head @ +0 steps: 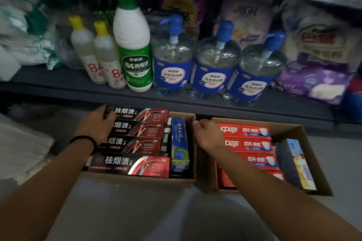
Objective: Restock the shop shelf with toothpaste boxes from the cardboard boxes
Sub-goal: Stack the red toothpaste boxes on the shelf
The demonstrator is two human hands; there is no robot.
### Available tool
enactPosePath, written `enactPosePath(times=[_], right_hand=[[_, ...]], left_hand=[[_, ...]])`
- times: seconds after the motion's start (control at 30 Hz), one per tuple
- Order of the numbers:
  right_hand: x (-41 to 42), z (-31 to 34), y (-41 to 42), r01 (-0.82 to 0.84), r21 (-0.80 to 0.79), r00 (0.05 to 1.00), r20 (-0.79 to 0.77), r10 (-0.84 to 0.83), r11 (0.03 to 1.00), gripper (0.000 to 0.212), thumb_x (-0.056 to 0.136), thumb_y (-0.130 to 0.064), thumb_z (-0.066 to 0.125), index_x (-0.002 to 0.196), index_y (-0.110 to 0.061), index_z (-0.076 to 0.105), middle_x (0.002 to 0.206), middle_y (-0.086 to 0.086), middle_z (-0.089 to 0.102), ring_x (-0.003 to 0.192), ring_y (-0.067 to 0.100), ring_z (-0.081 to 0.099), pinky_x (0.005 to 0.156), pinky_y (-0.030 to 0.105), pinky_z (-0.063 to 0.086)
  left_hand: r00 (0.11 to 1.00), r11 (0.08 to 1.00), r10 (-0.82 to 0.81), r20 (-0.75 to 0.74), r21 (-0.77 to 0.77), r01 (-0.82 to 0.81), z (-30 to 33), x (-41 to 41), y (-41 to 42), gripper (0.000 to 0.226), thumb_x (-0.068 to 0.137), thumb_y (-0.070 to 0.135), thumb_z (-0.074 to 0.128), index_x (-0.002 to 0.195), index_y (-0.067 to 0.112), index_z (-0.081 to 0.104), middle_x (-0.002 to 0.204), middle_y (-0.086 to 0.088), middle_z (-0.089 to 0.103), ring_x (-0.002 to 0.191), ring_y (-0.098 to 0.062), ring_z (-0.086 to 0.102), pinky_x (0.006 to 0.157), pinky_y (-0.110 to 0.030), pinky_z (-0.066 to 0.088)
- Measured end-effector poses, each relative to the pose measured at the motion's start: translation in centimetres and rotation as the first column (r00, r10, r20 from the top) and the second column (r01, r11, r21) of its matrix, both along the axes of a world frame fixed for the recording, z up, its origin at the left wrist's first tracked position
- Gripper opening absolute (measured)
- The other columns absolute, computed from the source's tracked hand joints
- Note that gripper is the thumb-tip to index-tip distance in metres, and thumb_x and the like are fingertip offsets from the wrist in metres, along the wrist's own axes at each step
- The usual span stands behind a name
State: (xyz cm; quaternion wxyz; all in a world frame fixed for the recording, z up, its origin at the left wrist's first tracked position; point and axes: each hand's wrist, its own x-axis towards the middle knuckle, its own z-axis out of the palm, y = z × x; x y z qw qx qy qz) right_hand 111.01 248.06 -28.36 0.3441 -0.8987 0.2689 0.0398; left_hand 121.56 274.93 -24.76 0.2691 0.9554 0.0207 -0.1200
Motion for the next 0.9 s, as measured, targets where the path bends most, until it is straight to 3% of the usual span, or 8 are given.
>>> enactPosePath(times=[0.13, 0.23, 0.33, 0.4, 0.53, 0.77, 0.9], right_hand=[[-1.7, 5.0, -2.7, -0.263, -0.222, 0.965, -0.04, 0.26, 0.939, 0.025, 0.094, -0.033, 0.05, 0.107, -0.014, 0.061, 0.103, 0.012, 0.069, 0.098, 0.032, 0.063, 0.073, 0.034, 0.047], [-4.1, 8.4, -4.9, -0.41, -0.372, 0.912, -0.156, 0.379, 0.833, 0.034, 0.094, -0.035, 0.051, 0.122, -0.016, 0.052, 0.113, 0.012, 0.064, 0.106, 0.033, 0.059, 0.079, 0.036, 0.047], [-6.2, 11.1, -6.8, -0.503, -0.484, 0.863, -0.235, 0.447, 0.716, 0.042, 0.094, -0.037, 0.05, 0.128, -0.014, 0.045, 0.119, 0.013, 0.06, 0.11, 0.033, 0.057, 0.083, 0.04, 0.046], [-7.1, 12.0, -8.3, -0.546, -0.531, 0.835, -0.273, 0.479, 0.649, 0.045, 0.093, -0.037, 0.052, 0.13, -0.013, 0.042, 0.121, 0.012, 0.06, 0.11, 0.032, 0.057, 0.083, 0.04, 0.046], [-8.7, 12.1, -12.0, -0.597, -0.573, 0.791, -0.307, 0.529, 0.561, 0.05, 0.092, -0.039, 0.054, 0.132, -0.013, 0.04, 0.122, 0.01, 0.059, 0.111, 0.029, 0.057, 0.086, 0.039, 0.044], [-10.2, 11.3, -19.3, -0.616, -0.585, 0.772, -0.314, 0.553, 0.528, 0.049, 0.09, -0.04, 0.056, 0.13, -0.016, 0.041, 0.117, 0.009, 0.062, 0.105, 0.029, 0.06, 0.079, 0.035, 0.044], [-9.8, 9.2, -21.9, -0.616, -0.541, 0.774, -0.279, 0.568, 0.573, 0.047, 0.089, -0.049, 0.056, 0.123, -0.018, 0.046, 0.113, 0.005, 0.064, 0.098, 0.024, 0.062, 0.076, 0.032, 0.044]], left_hand=[[0.927, 0.926, -0.359, 0.11, 0.162, 0.34, 5.3, -2.9, -6.4, 0.051, 0.091, 0.036, 0.055, 0.137, 0.014, 0.048, 0.136, -0.013, 0.053, 0.122, -0.03, 0.051, 0.1, -0.037, 0.042], [0.789, 0.801, -0.589, 0.173, 0.251, 0.543, 8.7, -6.7, -12.0, 0.05, 0.087, 0.04, 0.056, 0.133, 0.021, 0.051, 0.131, -0.007, 0.057, 0.118, -0.026, 0.053, 0.093, -0.036, 0.047], [0.664, 0.649, -0.738, 0.12, 0.395, 0.65, 10.9, -9.6, -16.7, 0.051, 0.085, 0.043, 0.057, 0.129, 0.02, 0.049, 0.128, -0.006, 0.057, 0.117, -0.025, 0.05, 0.091, -0.036, 0.046], [0.642, 0.601, -0.763, 0.078, 0.449, 0.661, 11.6, -11.1, -19.2, 0.051, 0.085, 0.046, 0.057, 0.128, 0.019, 0.049, 0.124, -0.007, 0.057, 0.116, -0.025, 0.05, 0.089, -0.036, 0.045], [0.659, 0.594, -0.751, 0.041, 0.477, 0.648, 10.9, -12.7, -23.5, 0.061, 0.084, 0.048, 0.059, 0.135, 0.019, 0.043, 0.128, -0.006, 0.054, 0.12, -0.023, 0.047, 0.093, -0.038, 0.045], [0.667, 0.594, -0.745, -0.019, 0.436, 0.676, 7.5, -13.6, -28.1, 0.064, 0.083, 0.047, 0.063, 0.138, 0.024, 0.041, 0.134, -0.002, 0.052, 0.123, -0.022, 0.045, 0.097, -0.039, 0.043], [0.623, 0.572, -0.782, -0.031, 0.362, 0.736, 4.6, -12.7, -29.4, 0.055, 0.081, 0.047, 0.063, 0.131, 0.029, 0.046, 0.125, 0.002, 0.056, 0.117, -0.019, 0.048, 0.096, -0.037, 0.044]])
